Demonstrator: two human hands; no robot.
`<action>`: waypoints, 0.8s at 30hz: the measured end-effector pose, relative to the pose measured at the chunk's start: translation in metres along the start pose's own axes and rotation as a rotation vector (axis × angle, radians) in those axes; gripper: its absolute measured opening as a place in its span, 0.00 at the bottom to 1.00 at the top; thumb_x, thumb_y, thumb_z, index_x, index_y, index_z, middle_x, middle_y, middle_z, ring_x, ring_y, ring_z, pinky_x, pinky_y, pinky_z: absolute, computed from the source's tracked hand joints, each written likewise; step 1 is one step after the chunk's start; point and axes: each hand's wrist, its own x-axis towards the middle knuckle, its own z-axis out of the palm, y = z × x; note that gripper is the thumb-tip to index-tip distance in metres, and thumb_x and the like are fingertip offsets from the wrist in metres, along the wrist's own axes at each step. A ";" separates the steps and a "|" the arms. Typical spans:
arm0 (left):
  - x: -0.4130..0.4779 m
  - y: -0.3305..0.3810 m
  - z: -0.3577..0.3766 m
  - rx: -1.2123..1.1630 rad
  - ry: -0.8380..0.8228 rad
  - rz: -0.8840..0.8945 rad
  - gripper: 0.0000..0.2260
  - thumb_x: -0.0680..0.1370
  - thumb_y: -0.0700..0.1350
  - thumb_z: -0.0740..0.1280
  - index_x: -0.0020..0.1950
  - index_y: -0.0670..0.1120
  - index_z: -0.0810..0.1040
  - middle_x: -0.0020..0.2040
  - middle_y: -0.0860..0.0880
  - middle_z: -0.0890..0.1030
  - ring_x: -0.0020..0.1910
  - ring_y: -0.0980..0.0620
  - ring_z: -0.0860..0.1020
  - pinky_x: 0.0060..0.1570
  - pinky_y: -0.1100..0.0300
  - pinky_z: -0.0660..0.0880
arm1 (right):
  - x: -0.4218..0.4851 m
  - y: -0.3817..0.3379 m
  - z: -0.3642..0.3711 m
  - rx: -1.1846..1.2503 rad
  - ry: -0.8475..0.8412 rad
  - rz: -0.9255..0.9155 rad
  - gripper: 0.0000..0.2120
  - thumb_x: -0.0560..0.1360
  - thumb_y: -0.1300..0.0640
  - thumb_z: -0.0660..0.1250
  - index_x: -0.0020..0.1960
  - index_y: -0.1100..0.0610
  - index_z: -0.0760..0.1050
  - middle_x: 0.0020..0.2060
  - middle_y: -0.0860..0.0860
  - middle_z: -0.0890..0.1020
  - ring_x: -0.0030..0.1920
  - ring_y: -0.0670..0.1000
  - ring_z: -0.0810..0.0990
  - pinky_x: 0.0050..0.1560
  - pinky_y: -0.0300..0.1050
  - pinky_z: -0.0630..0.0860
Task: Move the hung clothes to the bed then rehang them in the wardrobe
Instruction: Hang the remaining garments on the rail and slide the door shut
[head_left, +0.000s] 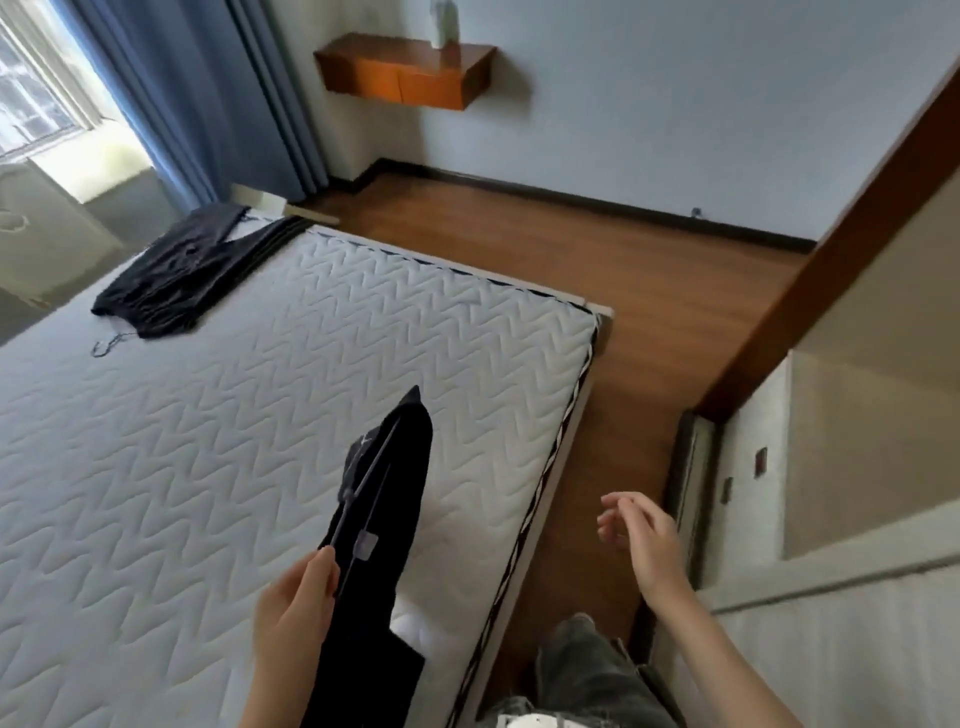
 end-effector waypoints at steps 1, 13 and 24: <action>0.009 0.006 0.013 0.002 0.007 -0.015 0.16 0.80 0.44 0.63 0.33 0.42 0.69 0.24 0.48 0.63 0.24 0.53 0.60 0.31 0.60 0.56 | 0.017 0.001 -0.007 0.005 0.013 0.013 0.13 0.82 0.58 0.57 0.48 0.59 0.80 0.38 0.59 0.82 0.41 0.58 0.82 0.46 0.55 0.79; 0.069 0.071 0.159 0.096 0.053 -0.028 0.18 0.78 0.45 0.64 0.35 0.34 0.66 0.30 0.44 0.62 0.30 0.51 0.60 0.33 0.57 0.56 | 0.197 -0.048 -0.069 0.055 -0.037 0.083 0.13 0.81 0.60 0.57 0.48 0.63 0.78 0.38 0.59 0.81 0.37 0.55 0.81 0.41 0.51 0.78; 0.227 0.187 0.377 0.098 -0.138 0.078 0.16 0.77 0.48 0.63 0.30 0.47 0.66 0.28 0.47 0.61 0.28 0.53 0.60 0.32 0.57 0.55 | 0.391 -0.084 -0.143 0.156 0.120 0.180 0.13 0.82 0.59 0.56 0.49 0.63 0.78 0.38 0.59 0.81 0.36 0.54 0.81 0.39 0.44 0.80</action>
